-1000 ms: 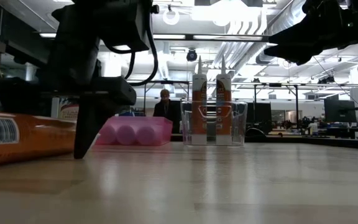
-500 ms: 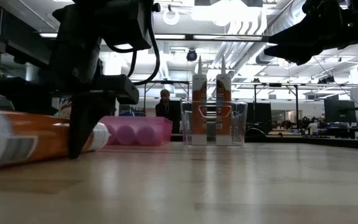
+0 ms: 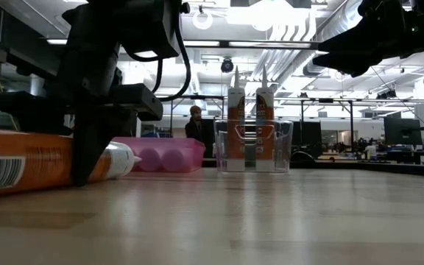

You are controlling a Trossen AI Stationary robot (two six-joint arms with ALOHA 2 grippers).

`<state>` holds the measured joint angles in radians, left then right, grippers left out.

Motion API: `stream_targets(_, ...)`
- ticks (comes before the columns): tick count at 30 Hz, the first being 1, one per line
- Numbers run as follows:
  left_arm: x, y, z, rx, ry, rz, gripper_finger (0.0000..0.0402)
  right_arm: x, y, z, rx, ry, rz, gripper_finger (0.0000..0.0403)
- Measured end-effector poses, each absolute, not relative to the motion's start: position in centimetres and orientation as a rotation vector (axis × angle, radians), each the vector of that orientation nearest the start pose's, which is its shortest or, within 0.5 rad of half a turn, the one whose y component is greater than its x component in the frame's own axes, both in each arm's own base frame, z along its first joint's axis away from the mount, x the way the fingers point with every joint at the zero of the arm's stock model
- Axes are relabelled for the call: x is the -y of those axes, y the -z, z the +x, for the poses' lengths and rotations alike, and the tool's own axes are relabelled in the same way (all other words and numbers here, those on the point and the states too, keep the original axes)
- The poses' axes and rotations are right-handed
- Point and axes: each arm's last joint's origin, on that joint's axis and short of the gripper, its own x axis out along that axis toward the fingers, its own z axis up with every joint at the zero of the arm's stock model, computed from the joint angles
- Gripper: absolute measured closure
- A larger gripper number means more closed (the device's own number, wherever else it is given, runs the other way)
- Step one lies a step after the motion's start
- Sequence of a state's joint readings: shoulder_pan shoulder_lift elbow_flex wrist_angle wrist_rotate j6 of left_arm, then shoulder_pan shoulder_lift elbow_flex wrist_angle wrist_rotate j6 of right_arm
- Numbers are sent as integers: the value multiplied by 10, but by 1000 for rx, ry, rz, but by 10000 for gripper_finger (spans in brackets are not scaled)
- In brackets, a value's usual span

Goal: Sort silicone sealant tubes
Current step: Put the orange silicone sealant into the transparent bin

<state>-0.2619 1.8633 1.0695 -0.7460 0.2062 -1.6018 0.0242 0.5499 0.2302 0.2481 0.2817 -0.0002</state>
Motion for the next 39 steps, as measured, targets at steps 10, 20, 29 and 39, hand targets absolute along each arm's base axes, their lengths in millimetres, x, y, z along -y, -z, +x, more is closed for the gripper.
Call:
stream_targets(10,87,-127,302,-1452,-915,-1170,214,5,-215,142,-71,258,-11,82)
stream_targets(20,89,-141,314,-1416,-823,-1038,216,5,-215,142,-71,258,-11,82)
stream_targets(29,89,-166,343,-1197,-694,-843,222,5,-215,142,-71,258,-11,82)
stream_targets(39,88,-202,372,-1018,-514,-663,229,5,-215,142,-72,258,-12,82)
